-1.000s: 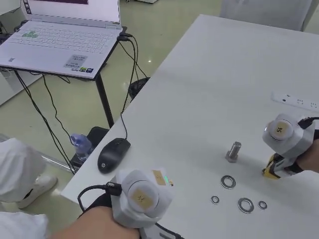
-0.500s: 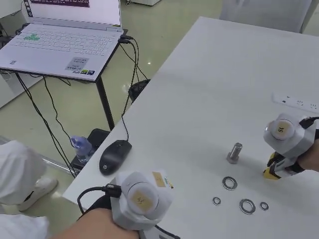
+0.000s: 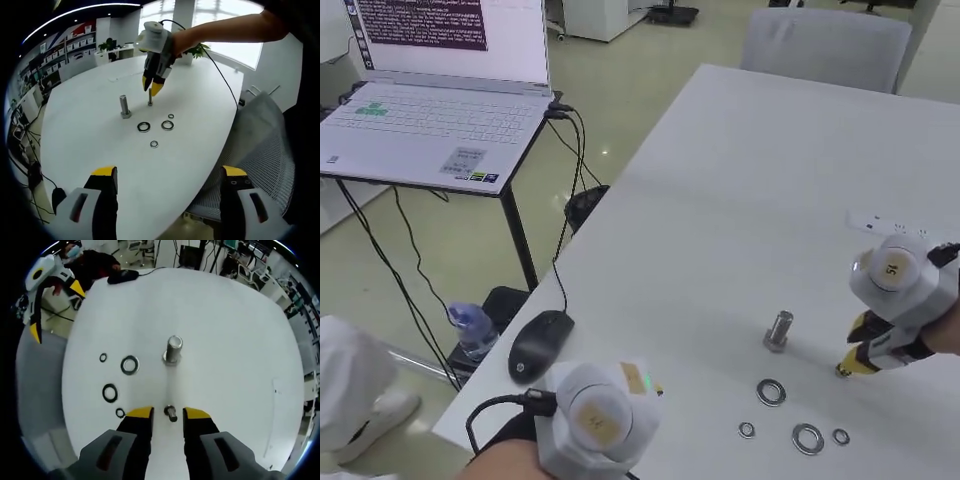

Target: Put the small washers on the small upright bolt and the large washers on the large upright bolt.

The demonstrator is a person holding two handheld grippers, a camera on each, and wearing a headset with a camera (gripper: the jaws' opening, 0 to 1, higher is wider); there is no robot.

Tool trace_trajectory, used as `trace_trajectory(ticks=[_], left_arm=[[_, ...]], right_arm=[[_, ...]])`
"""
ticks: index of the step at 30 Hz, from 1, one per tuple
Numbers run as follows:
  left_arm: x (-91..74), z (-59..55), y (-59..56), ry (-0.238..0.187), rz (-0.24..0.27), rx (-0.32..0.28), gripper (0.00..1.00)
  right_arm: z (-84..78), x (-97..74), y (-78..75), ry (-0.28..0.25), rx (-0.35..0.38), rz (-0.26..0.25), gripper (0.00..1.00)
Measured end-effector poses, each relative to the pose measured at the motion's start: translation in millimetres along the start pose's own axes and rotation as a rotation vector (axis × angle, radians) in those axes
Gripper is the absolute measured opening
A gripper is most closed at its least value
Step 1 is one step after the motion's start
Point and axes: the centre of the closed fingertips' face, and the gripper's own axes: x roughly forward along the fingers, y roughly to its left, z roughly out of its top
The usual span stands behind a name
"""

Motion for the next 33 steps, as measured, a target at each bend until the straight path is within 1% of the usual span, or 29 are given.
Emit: trace_trajectory(ticks=[4, 8, 9, 11, 14, 16, 19, 22, 26, 28, 33], left_arm=[[0.5, 5.3, -0.1, -0.01, -0.003, 0.013, 0.84], [0.5, 8.0, 0.2, -0.013, -0.002, 0.016, 0.85], [0.3, 8.6, 0.6, -0.015, -0.001, 0.015, 0.86], [0.3, 8.6, 1.6, -0.014, 0.002, 0.017, 0.86], [-0.1, 7.6, 2.7, -0.01, 0.002, 0.021, 0.87], [-1.8, 10.6, 4.1, -0.026, 0.008, 0.022, 0.89], [-2.9, 10.0, 5.0, -0.019, 0.013, 0.018, 0.89], [-3.9, 10.2, 3.3, -0.02, 0.014, 0.017, 0.89], [-4.0, 9.0, 0.8, -0.017, 0.016, 0.019, 0.89], [-3.9, 8.7, 1.1, -0.016, 0.024, 0.016, 0.91], [-4.6, 9.7, 0.7, -0.022, 0.03, 0.03, 0.9]], right_arm=[[2.1, -8.1, 9.7, -0.008, -0.012, 0.001, 0.25], [4.2, -12.1, 20.8, -0.017, -0.03, 0.003, 0.26], [3.2, -8.9, 19.3, -0.017, -0.032, 0.005, 0.26], [2.0, -6.8, 23.3, -0.02, -0.035, 0.011, 0.26], [-0.4, -4.6, 29.9, -0.023, -0.032, 0.021, 0.26], [-2.2, -3.2, 35.0, -0.025, -0.029, 0.025, 0.26], [-5.9, -0.9, 44.3, -0.023, -0.031, 0.036, 0.27], [-8.2, 1.0, 53.5, -0.029, -0.028, 0.054, 0.27], [-12.1, 2.2, 64.0, -0.032, -0.048, 0.061, 0.27], [-15.0, 4.1, 67.2, -0.031, -0.05, 0.066, 0.28], [-22.2, 11.4, 70.0, -0.022, -0.055, 0.062, 0.27]])
